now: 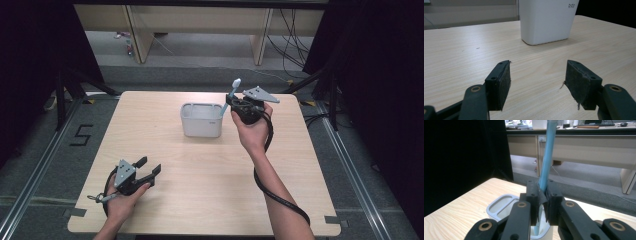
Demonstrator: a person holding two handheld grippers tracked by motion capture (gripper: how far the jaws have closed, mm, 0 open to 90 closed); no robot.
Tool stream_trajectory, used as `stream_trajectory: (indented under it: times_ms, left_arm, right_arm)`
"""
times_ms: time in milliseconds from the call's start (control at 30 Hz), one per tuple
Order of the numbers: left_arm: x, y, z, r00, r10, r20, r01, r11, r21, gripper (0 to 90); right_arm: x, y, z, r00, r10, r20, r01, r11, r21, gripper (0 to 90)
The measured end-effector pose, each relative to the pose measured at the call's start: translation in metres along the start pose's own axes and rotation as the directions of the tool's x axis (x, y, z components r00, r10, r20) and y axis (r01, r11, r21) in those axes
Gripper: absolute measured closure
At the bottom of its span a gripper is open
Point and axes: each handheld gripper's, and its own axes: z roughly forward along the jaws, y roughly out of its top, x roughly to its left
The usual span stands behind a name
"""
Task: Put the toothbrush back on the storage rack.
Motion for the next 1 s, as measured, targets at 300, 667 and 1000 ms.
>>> stream_trajectory:
  times_ms: [300,667,1000]
  left_arm:
    - [0.0,0.0,0.0,1.0,-0.001,-0.001,0.001,1.0,0.004,36.5]
    - [0.0,0.0,0.0,1.0,0.003,0.002,-0.003,1.0,-0.006,36.9]
    - [0.001,0.0,0.0,1.0,-0.007,0.001,0.007,1.0,-0.003,37.0]
  right_arm:
    - [0.001,-0.003,0.008,0.9999,0.011,0.003,-0.011,1.0,0.008,83.7]
    - [0.0,-0.004,0.011,0.9998,0.016,0.011,-0.016,1.0,-0.009,83.7]
    - [0.006,-0.004,0.021,0.9997,-0.012,0.021,0.012,1.0,0.004,83.7]
